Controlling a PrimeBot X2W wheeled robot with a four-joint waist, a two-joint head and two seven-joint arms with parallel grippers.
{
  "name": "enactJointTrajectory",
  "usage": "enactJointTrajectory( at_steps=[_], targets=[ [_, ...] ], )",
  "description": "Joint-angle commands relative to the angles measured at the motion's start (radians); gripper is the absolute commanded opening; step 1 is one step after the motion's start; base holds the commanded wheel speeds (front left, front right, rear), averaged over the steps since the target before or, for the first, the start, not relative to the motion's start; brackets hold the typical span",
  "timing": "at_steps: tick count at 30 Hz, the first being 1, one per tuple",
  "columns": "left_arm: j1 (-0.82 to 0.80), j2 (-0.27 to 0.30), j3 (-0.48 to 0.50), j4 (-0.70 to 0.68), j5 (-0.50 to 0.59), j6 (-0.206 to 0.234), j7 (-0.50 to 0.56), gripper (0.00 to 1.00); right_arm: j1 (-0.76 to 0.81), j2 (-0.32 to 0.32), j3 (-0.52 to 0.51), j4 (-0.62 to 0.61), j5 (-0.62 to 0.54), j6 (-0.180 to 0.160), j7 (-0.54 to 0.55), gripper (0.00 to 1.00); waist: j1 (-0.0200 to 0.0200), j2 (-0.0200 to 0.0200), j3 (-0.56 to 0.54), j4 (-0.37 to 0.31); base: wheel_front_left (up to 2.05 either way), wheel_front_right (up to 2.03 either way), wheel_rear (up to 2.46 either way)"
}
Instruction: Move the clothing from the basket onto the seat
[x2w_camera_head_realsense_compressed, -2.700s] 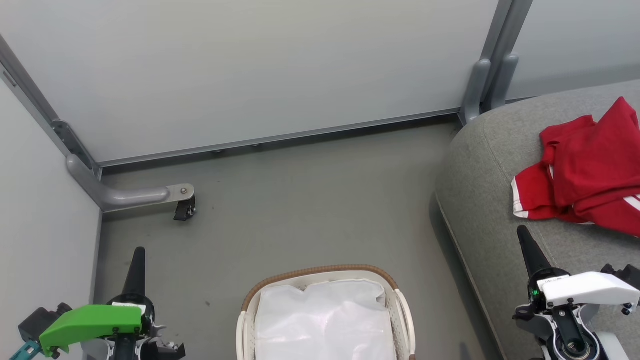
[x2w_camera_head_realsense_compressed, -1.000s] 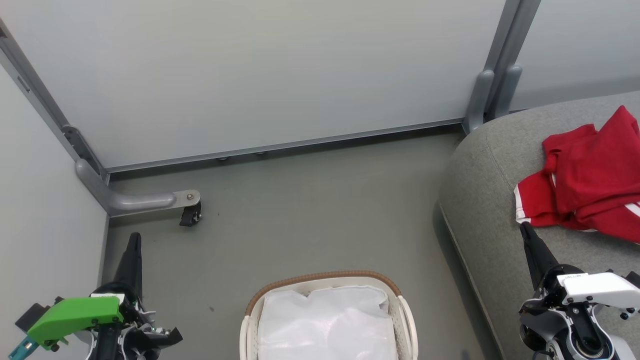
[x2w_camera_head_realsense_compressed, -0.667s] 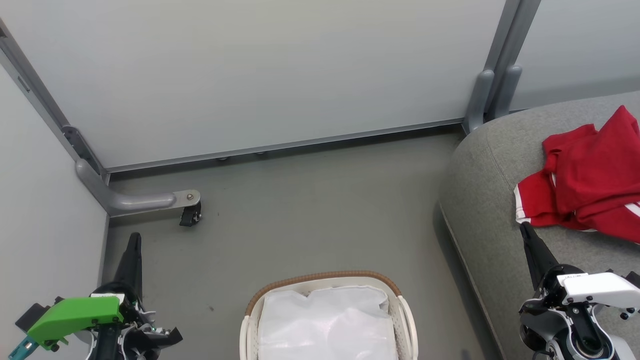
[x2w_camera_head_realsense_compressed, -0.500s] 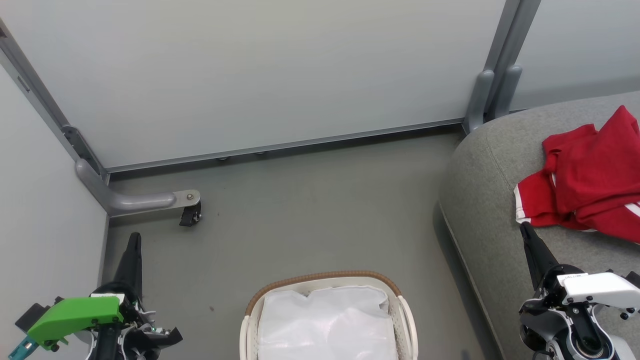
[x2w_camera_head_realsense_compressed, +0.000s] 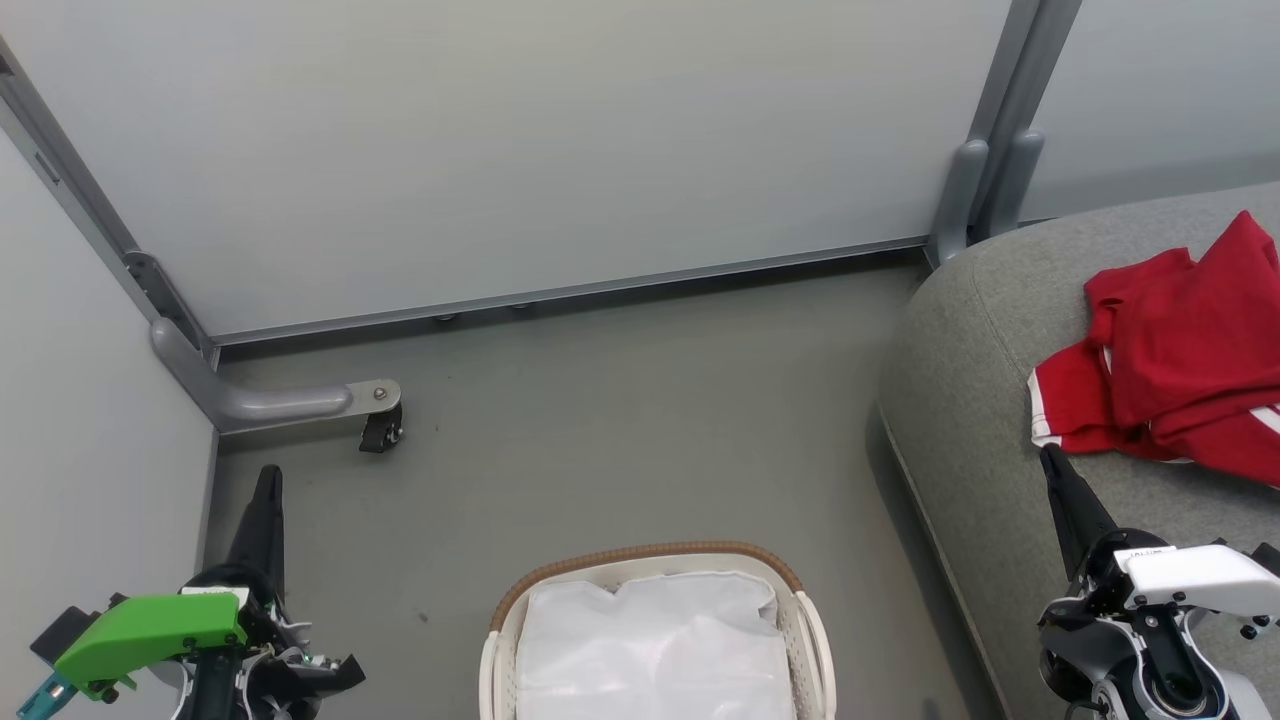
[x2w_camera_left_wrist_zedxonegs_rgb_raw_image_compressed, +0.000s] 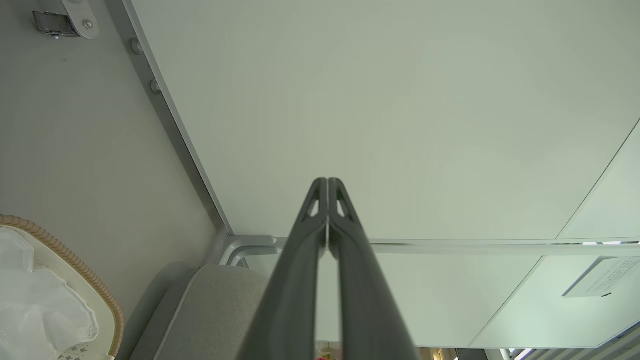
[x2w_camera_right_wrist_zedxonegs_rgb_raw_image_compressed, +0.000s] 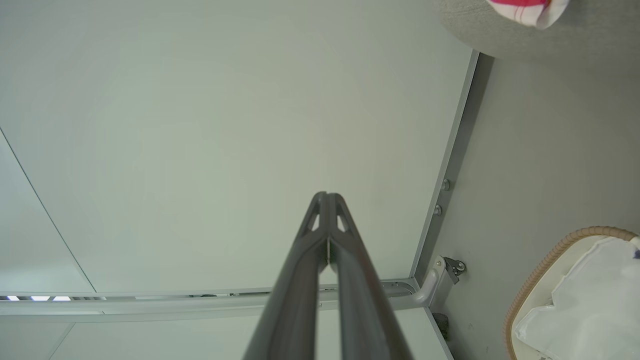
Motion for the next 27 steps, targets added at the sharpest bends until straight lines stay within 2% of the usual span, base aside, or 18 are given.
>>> enactJointTrajectory(
  at_steps=[1, 27],
  targets=[
    [-0.011, 0.006, 0.003, -0.001, -0.003, -0.005, 0.004, 0.00, 0.006, -0.003, -0.002, -0.003, 0.003, 0.000, 0.001, 0.00, 0.0000, 0.0000, 0.000, 0.000, 0.00, 0.00, 0.00],
    [-0.011, 0.006, 0.003, -0.001, -0.002, -0.005, 0.004, 0.00, 0.006, -0.003, -0.002, -0.003, 0.003, 0.000, 0.001, 0.00, 0.0000, 0.0000, 0.000, 0.000, 0.00, 0.00, 0.00]
  ],
)
